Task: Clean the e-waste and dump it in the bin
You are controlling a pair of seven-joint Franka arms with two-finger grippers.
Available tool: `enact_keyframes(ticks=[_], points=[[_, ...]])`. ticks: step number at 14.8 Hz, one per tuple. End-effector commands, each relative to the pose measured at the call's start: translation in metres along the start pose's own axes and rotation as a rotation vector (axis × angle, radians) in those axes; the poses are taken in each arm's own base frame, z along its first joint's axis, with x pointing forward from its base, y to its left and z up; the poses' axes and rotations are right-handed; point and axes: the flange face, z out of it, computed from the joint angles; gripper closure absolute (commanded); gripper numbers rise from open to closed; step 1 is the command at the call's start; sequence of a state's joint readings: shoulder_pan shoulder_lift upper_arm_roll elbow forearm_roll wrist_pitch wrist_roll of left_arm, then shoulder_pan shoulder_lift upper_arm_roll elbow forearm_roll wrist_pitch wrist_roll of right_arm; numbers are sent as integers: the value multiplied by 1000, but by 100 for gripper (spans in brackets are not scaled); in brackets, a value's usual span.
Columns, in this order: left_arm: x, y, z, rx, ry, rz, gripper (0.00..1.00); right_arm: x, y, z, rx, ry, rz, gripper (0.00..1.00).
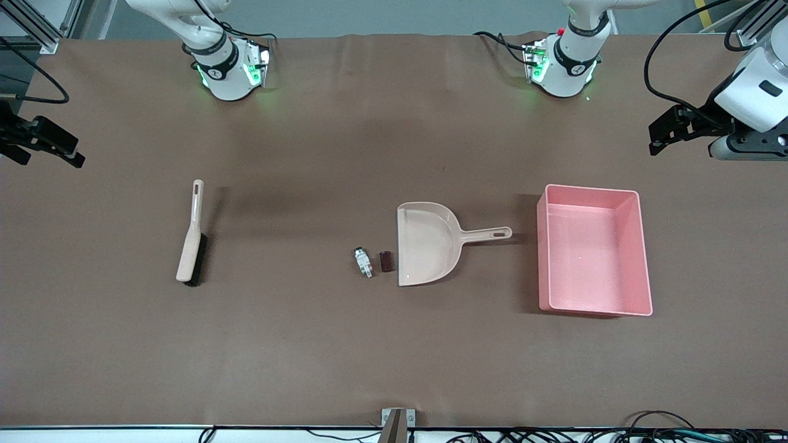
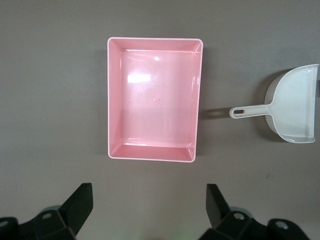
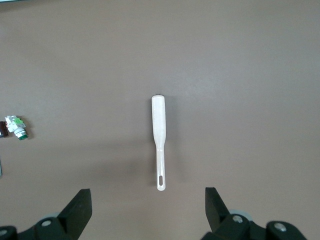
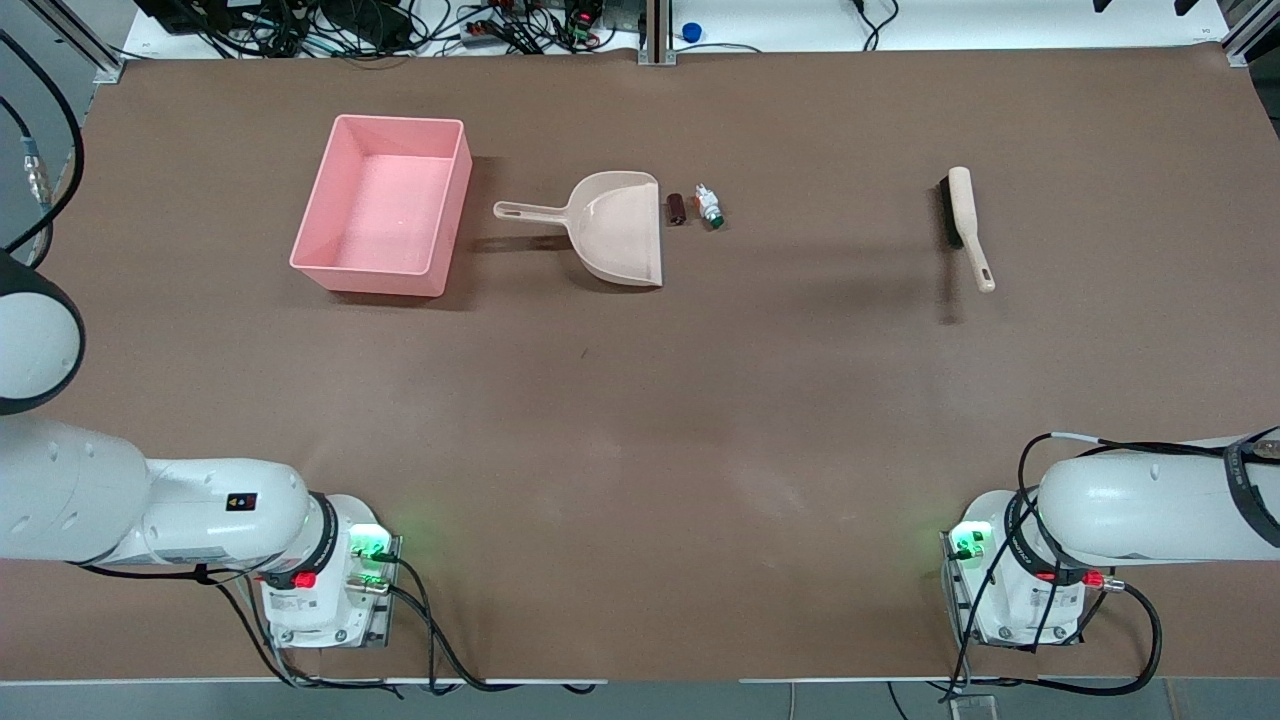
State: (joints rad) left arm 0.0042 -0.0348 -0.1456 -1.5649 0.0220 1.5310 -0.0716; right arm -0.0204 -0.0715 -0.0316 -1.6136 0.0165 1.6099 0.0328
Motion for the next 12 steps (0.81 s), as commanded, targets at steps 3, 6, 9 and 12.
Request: enact_keyframes(ticks=[3,6,9,12], points=[[9,11,3,3,12,33,0,-2,-7,6,27,-29,37,0],[17,38,18,1,0,86,0,26,-11,85,30,-172,28,0],[27,103,49,0,-9,218,0,38,-19,148,16,-353,17,0],[33,153,90,31,-50,339,0,40,-15,146,-14,-342,9,0]])
